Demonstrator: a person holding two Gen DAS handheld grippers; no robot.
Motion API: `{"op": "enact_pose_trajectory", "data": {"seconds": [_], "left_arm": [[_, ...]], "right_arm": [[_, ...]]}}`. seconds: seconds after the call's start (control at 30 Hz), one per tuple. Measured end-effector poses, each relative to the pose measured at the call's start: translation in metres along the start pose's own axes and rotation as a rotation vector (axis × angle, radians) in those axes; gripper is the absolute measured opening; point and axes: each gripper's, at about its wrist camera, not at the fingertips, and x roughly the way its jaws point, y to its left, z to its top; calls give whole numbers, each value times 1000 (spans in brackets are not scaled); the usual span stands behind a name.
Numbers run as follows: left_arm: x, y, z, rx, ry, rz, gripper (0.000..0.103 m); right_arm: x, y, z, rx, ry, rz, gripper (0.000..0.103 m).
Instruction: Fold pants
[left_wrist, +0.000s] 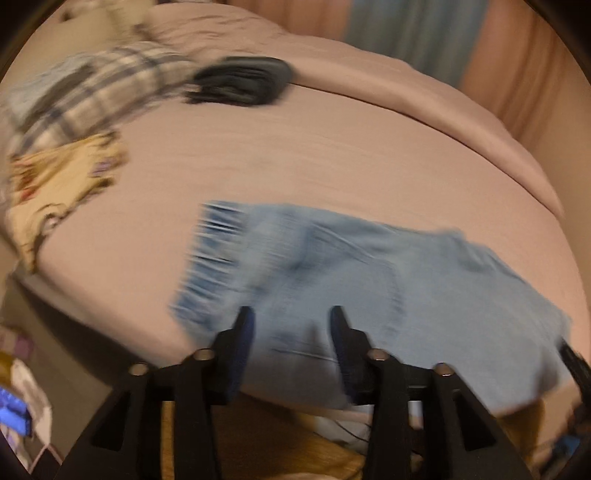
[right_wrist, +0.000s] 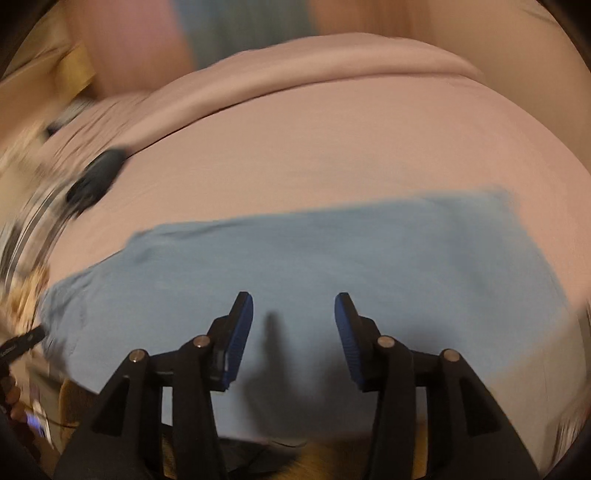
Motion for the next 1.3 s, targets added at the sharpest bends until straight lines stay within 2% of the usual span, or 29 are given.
{"op": "enact_pose_trajectory", "data": {"seconds": [0.1,0.13,0.23,0.4,0.5,0.57,0.6,0.63,0.7,0.73,0.77,0.8,0.87,1.0,1.07,1.13,1.3], "left_arm": [[6,15,5,-31,-15,106,50],[12,20,6,-44,-3,98,50],[29,27,4,-75,57,45,50],[39,16,2,-27,46,94,50],[40,16,2,-14,50,107,50],[40,17,1,-25,54,103,50],[39,18,2,-32,55,98,50],[39,19,2,-39,54,94,50],[38,20,2,-34,56,95,50],[39,19,2,-27,57,99,50],[40,19,3,-24,57,103,50],[41,20,4,-22,57,106,50],[41,20,4,-28,57,108,50],[40,22,4,-35,62,98,50],[40,22,4,-39,65,93,50],[41,22,4,-37,64,90,50],[45,25,5,-42,80,77,50]], "right_arm": [[-24,-61,-8,116,-38,-156,52],[-32,-84,-10,161,-57,-188,54],[-37,-127,-13,282,-61,-199,53],[-31,-166,-14,380,-94,-129,49],[-26,-166,-13,378,-103,-132,44],[-23,-154,-11,334,-94,-177,41],[-19,-156,-11,327,-76,-222,41],[-16,-160,-13,327,-58,-262,46],[-13,-165,-16,353,-59,-247,44],[-15,-168,-17,377,-78,-220,39],[-16,-172,-18,377,-90,-213,24],[-17,-172,-18,367,-101,-225,20],[-22,-169,-18,355,-128,-229,16],[-51,-158,-19,351,-228,-228,14],[-57,-156,-14,363,-249,-236,13],[-56,-154,-14,366,-244,-256,13],[-16,-161,-26,361,-134,-327,12]]}}
